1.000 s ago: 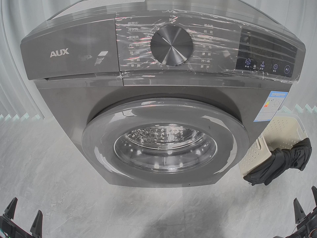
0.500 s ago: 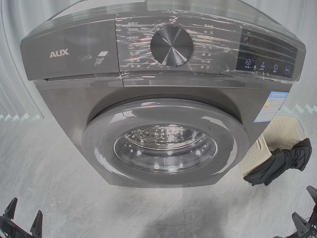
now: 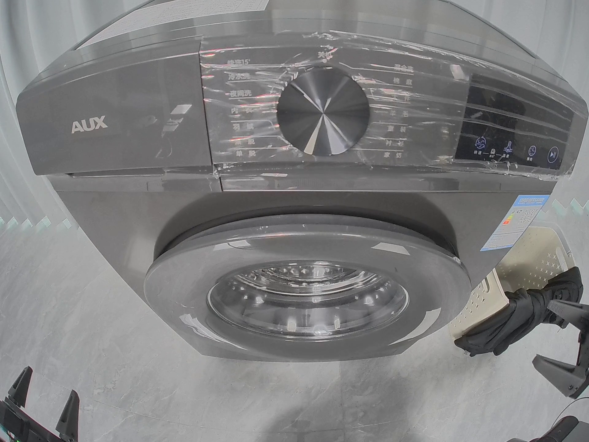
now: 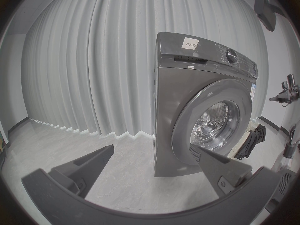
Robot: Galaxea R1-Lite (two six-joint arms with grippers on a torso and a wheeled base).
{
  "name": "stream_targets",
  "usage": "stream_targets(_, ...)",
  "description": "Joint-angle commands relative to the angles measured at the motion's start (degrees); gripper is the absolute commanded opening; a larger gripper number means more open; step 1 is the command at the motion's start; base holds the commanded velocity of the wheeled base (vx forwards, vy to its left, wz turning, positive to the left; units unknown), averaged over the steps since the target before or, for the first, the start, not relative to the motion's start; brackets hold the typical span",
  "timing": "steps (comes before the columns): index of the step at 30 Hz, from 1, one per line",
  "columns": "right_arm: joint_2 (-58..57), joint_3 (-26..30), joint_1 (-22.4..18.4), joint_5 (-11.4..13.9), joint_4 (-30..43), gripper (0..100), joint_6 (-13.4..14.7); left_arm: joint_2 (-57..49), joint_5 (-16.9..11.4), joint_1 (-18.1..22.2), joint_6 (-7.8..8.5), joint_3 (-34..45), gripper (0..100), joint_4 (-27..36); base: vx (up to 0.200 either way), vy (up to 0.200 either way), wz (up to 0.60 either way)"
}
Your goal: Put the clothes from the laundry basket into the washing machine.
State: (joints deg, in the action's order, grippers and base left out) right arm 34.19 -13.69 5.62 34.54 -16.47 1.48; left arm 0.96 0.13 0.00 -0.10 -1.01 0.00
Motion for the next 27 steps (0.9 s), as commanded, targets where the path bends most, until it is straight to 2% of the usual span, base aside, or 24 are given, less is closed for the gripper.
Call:
stream_targets(1,17.3,-1.5,6.9,-2.5,-6.7,100,-0.9,-0.9,0.0,0.0,-0.08,1.0,100,0.0,0.000,0.000,0.00)
stream_targets(4,19.5,-1.9,10.0,-6.3,-7.0,100,-0.4,-0.9,0.0,0.0,-0.08,1.0,100,0.0,0.000,0.000,0.00)
stream_targets(5,19.5,-1.9,10.0,-6.3,-7.0,100,-0.4,-0.9,0.0,0.0,-0.08,1.0,100,0.0,0.000,0.000,0.00)
stream_targets(6,20.0,-2.1,12.2,-9.8,-6.9,100,-0.2,-0.9,0.0,0.0,0.01,1.0,100,0.0,0.000,0.000,0.00)
stream_targets(9,21.9,-2.2,15.7,-15.4,-7.2,100,0.9,-0.9,0.0,0.0,-0.08,1.0,100,0.0,0.000,0.000,0.00)
stream_targets(16,25.9,-2.0,20.0,-24.0,-14.7,100,8.5,-0.9,0.0,0.0,-0.08,1.0,100,0.0,0.000,0.000,0.00)
stream_targets(20,28.0,-1.3,22.9,-26.6,-18.6,100,10.6,-0.9,0.0,0.0,-0.08,1.0,100,0.0,0.000,0.000,0.00)
stream_targets(27,31.3,-2.0,24.0,-26.5,-19.1,100,10.0,-0.9,0.0,0.0,-0.25,1.0,100,-0.1,0.000,0.000,0.00)
